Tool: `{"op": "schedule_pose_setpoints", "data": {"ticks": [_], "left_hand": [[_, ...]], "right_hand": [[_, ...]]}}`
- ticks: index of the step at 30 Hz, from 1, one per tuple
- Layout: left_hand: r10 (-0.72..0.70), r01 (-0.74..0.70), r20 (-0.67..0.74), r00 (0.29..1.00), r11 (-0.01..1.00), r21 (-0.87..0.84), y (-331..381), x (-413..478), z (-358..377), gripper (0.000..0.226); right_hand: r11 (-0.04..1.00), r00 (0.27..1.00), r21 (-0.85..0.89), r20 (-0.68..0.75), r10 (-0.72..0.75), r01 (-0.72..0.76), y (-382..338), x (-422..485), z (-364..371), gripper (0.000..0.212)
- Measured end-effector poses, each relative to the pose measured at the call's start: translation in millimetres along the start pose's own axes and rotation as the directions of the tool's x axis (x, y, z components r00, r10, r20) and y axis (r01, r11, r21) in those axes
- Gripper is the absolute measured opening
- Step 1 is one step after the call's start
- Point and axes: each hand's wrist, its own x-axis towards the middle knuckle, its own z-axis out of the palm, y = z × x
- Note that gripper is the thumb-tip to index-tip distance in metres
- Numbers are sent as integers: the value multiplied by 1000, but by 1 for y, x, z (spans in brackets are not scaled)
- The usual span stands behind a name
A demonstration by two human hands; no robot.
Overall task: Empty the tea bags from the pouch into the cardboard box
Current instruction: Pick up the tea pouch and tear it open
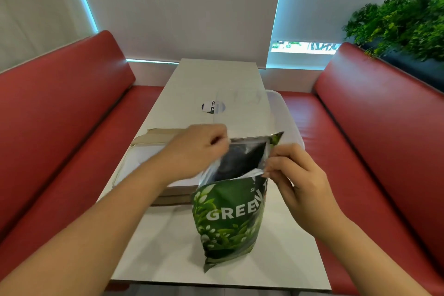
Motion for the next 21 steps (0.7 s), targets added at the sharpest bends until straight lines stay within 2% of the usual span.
{"op": "schedule_pose_setpoints", "data": {"ticks": [2,5,9,13,16,21], "left_hand": [[-27,27,-3,1000,1000,13,-4,-1,-10,24],[-4,-3,74,997,996,85,6,-2,-11,27],[-5,-8,71,997,983,182,16,0,-10,29],[-22,-1,150,988,988,154,13,2,-13,34],[21,-39,107,994,984,175,7,4,-18,31],[41,-47,28,999,952,301,2,7,-23,33]], "right_hand": [[1000,1000,20,24,2,-2,0,-4,-3,7],[1000,994,29,107,6,-9,-2,1,-3,8],[1000,979,-5,202,-20,22,-4,12,-3,16],[999,975,44,222,-16,6,-1,18,-7,17],[997,972,71,234,-5,-12,1,21,-7,16],[991,979,122,203,35,-60,1,21,-6,19]]}}
